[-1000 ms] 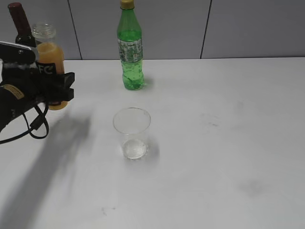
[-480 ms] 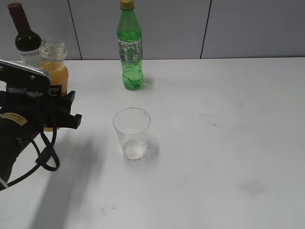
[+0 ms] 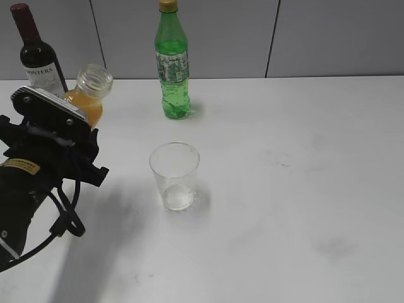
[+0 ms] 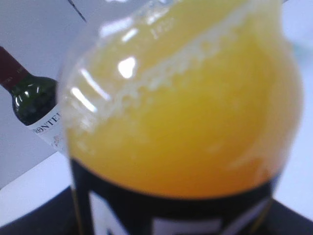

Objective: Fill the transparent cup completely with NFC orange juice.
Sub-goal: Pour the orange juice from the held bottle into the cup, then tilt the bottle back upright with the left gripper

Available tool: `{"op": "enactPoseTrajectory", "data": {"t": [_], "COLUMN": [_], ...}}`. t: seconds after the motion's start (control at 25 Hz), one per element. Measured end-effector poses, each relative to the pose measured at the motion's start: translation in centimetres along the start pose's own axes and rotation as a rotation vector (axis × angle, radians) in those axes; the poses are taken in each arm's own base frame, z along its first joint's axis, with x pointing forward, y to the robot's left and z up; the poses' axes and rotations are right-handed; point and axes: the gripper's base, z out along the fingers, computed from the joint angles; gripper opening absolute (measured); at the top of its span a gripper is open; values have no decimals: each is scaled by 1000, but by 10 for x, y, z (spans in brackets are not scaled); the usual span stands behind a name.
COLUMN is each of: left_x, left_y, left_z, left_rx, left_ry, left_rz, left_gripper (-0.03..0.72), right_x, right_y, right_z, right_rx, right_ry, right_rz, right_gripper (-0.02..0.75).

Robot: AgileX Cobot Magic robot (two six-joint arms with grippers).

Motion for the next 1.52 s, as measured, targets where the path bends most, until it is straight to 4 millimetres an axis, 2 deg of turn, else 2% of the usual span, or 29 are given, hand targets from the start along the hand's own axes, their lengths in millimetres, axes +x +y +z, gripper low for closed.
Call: {"op": "enactPoseTrajectory", "data": {"t": [0.6, 0.88, 1.52], "left_x": [2, -6, -16], "left_y": [0, 1, -8], "left_z": [-1, 4, 7], "left_rx": [-5, -31, 35], "left_ry": [30, 31, 24], "left_rz": [193, 217, 474], "left_gripper": [463, 463, 463], "right_x": [0, 0, 0], "right_y": [0, 0, 0], "right_z": [0, 0, 0], "right_rx": [0, 0, 0], "right_ry": [0, 0, 0], "right_rz": [0, 0, 0], "right_gripper": [587, 587, 587]}}
